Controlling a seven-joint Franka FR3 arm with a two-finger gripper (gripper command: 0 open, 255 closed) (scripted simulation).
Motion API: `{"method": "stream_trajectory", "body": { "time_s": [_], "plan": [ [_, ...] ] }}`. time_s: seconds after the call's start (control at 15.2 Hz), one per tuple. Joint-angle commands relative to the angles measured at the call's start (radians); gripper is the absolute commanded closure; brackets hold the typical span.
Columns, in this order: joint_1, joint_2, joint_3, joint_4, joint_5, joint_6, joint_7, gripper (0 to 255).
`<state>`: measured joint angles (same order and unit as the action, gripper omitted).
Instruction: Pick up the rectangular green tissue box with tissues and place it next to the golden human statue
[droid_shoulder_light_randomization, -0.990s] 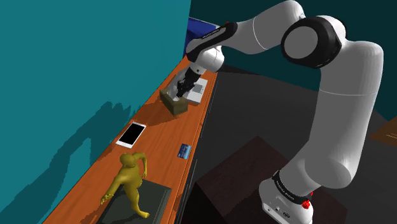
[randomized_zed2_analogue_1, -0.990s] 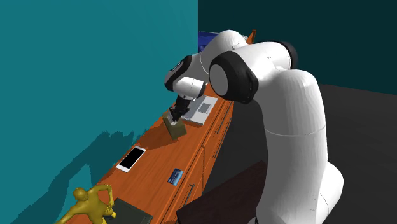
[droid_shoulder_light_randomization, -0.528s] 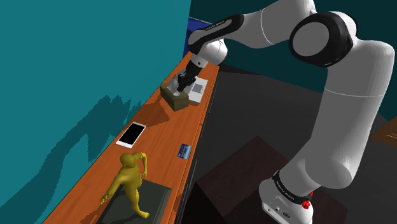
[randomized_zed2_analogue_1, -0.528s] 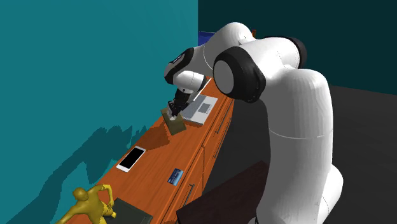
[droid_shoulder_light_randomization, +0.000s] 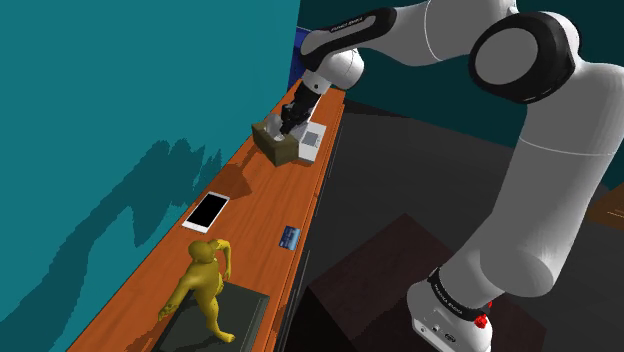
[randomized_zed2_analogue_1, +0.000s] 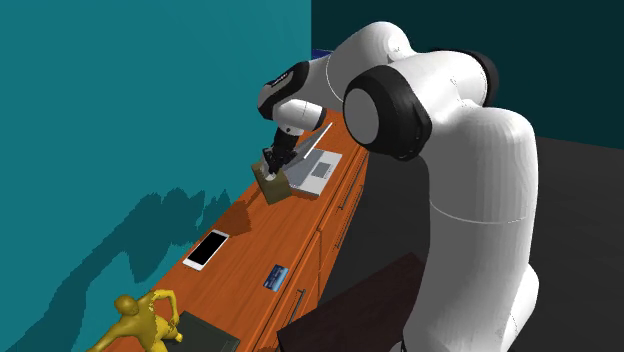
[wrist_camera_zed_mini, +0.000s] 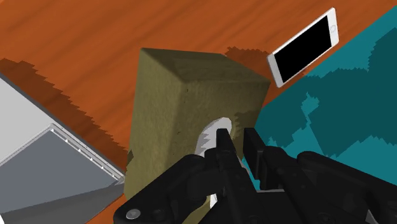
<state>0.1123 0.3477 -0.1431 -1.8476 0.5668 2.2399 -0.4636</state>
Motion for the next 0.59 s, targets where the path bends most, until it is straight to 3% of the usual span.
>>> {"method": "stream_trajectory", "body": {
  "time_s": [0.0,0.53],
  "plan": [
    [-0.001,-0.012,-0.004,0.011,-0.010,-0.022,0.011,255],
    [0.002,-0.058,-0.015,0.053,-0.046,-0.100,0.059,255]
  ]
}}
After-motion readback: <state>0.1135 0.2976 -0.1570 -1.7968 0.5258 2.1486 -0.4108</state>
